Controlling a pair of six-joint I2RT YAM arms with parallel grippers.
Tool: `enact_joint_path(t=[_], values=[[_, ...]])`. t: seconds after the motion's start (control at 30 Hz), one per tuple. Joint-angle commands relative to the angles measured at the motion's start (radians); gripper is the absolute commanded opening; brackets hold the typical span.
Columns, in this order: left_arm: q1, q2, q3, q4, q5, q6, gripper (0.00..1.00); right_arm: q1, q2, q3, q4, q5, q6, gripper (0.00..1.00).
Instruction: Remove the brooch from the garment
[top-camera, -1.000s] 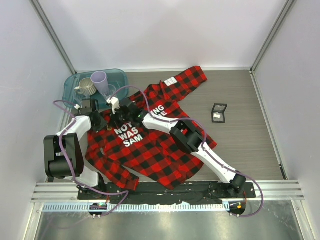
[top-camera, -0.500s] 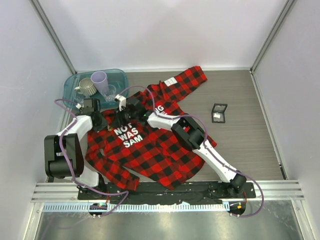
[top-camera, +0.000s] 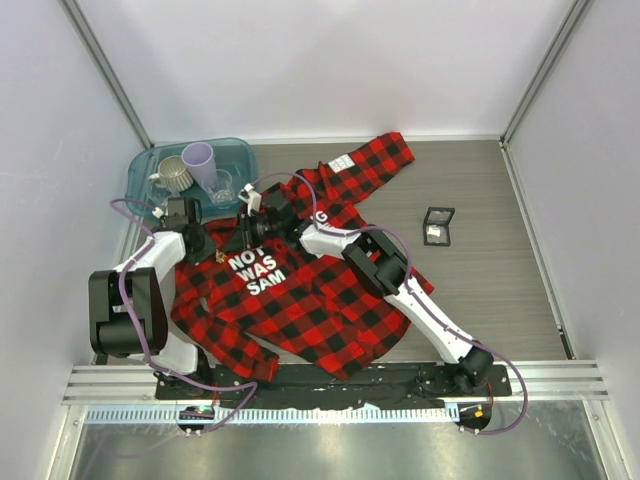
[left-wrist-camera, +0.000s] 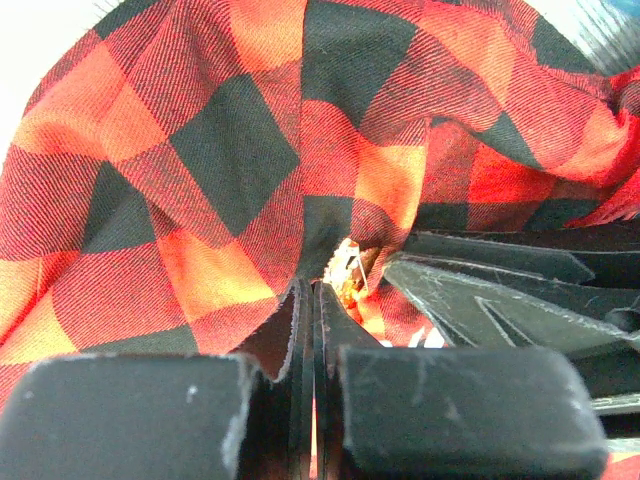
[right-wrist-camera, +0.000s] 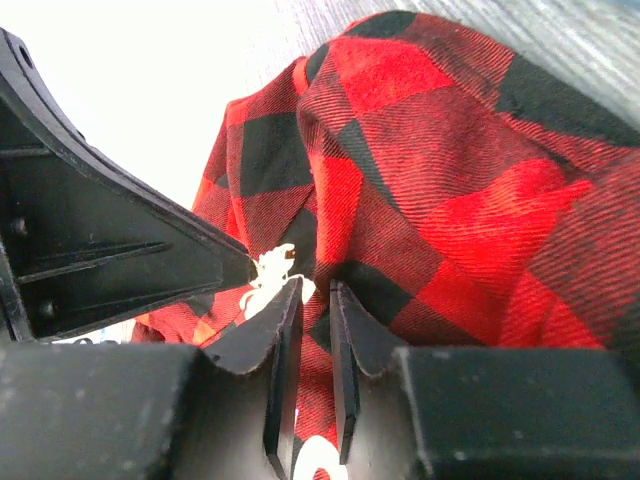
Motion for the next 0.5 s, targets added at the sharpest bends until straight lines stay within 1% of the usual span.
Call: enact_joint_path(t=[0.0,0.2,0.27,0.3,0.4,0.47], values=[[-0.007,-0.024,0.001,0.010,0.008,0.005,0.00,0.022,-0.020,0.004,0.022,-0.022,-0.016,0.24],[-0.007,-0.015,0.001,0.016,0.018,0.001,0.00,0.025,-0.020,0.007,0.010,-0.025,-0.035,0.24],[-0.007,-0.016,0.001,0.013,0.018,0.002,0.00,0.028,-0.019,0.015,-0.009,-0.025,-0.056,0.24],[-0.005,-0.016,0.002,0.013,0.018,0.002,0.00,0.029,-0.019,0.021,-0.021,-0.021,-0.067,0.21],[-0.005,-0.015,0.004,0.015,0.018,0.002,0.00,0.037,-0.025,0.025,-0.055,-0.012,-0.111,0.20],[-0.005,-0.013,0.005,0.016,0.018,0.002,0.00,0.048,-0.028,0.036,-0.102,0.005,-0.165,0.19]])
